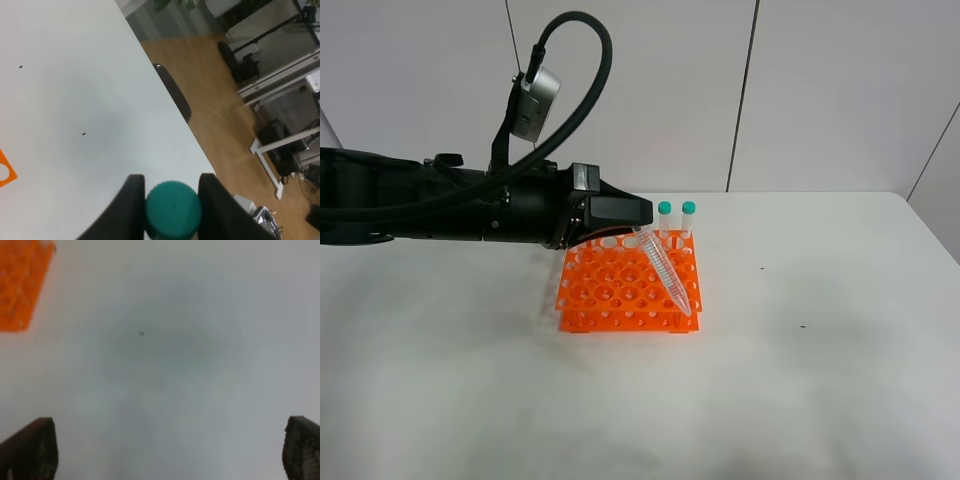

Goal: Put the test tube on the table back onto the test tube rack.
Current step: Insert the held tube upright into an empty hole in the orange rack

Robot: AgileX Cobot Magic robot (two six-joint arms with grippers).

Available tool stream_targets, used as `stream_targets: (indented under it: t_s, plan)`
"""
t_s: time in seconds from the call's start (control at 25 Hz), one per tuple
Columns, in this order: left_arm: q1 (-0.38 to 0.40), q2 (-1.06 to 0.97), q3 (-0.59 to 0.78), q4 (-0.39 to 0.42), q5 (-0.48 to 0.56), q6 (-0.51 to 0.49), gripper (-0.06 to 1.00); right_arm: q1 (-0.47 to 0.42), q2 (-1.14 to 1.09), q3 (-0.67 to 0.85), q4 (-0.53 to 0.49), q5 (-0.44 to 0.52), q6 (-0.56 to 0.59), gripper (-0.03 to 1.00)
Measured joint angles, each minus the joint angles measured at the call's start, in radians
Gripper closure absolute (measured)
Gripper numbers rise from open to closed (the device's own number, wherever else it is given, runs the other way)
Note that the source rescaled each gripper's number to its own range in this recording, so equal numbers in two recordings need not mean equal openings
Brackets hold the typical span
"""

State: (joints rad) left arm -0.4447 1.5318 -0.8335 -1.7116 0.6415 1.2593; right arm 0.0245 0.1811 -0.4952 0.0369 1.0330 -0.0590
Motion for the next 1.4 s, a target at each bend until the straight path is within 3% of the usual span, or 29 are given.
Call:
stream_targets:
  t_s: [0.52,0.88,1.2,1.4]
  plan:
    - [0.000,0.000,0.000,0.000,0.000,0.000,0.94,0.000,-0.178,0.000,0.000,0.000,0.000,-0.03]
    - [0.000,-0.013,0.000,0.000,0.000,-0.011,0.94,0.000,-0.185,0.000,0.000,0.000,0.001,-0.03]
    - [0.000,-0.193,0.000,-0.008,0.000,-0.040,0.94,0.000,-0.185,0.000,0.000,0.000,0.001,-0.03]
    - [0.000,-0.317,0.000,0.031,-0.077,-0.032,0.94,0.000,-0.185,0.000,0.000,0.000,0.001,-0.03]
